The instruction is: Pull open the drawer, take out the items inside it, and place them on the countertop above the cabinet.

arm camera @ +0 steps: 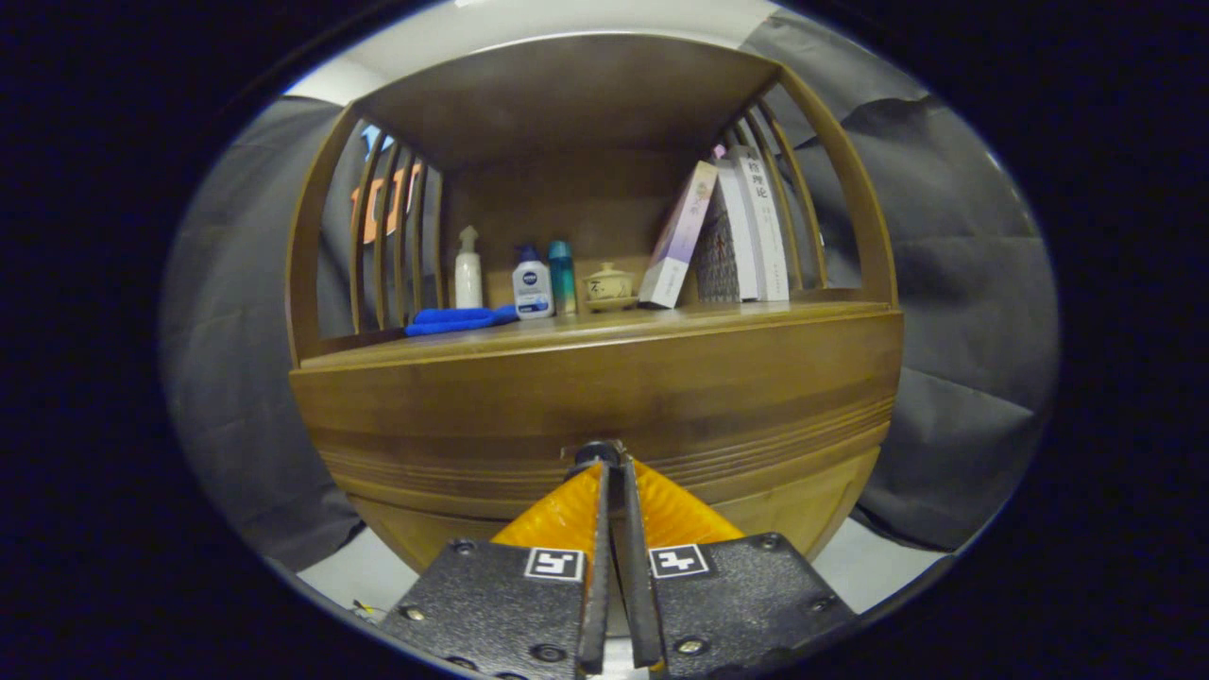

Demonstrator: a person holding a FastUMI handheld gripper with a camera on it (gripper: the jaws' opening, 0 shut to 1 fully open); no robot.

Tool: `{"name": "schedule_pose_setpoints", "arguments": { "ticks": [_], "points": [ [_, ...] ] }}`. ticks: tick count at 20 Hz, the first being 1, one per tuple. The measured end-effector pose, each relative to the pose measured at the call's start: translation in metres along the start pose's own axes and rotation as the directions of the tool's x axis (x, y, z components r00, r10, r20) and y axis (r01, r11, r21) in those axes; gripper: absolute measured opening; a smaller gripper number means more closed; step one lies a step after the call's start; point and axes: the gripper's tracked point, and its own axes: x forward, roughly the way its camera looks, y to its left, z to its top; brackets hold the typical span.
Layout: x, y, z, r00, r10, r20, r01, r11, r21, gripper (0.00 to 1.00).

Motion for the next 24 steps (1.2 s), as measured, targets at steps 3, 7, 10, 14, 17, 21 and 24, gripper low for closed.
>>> {"name": "schedule_pose_setpoints", "arguments": {
  "ticks": [3,7,10,14,17,21,24],
  "points": [
    [0.0014,0.0053,-0.0007,0.999,0.030,-0.011,-0.029,0.999,0.029,0.29],
    [0.0024,-0.0005,-0.0001,1.000,0.005,-0.016,-0.004,1.000,0.031,0.40],
    [0.0028,-0.0022,-0.0003,1.000,-0.009,-0.009,0.009,1.000,0.021,0.47],
    [0.0029,-0.0029,-0.0004,1.000,-0.016,-0.002,0.016,1.000,0.012,0.56],
    [0.0046,-0.0027,-0.0040,1.000,-0.019,-0.002,0.019,1.000,0.014,0.58],
    [0.0022,-0.0031,-0.0035,1.000,-0.017,0.001,0.017,1.000,-0.006,0.60],
    [0.0042,-0.0027,-0.0040,1.000,-0.005,-0.007,0.005,1.000,-0.024,0.61]
  ]
}}
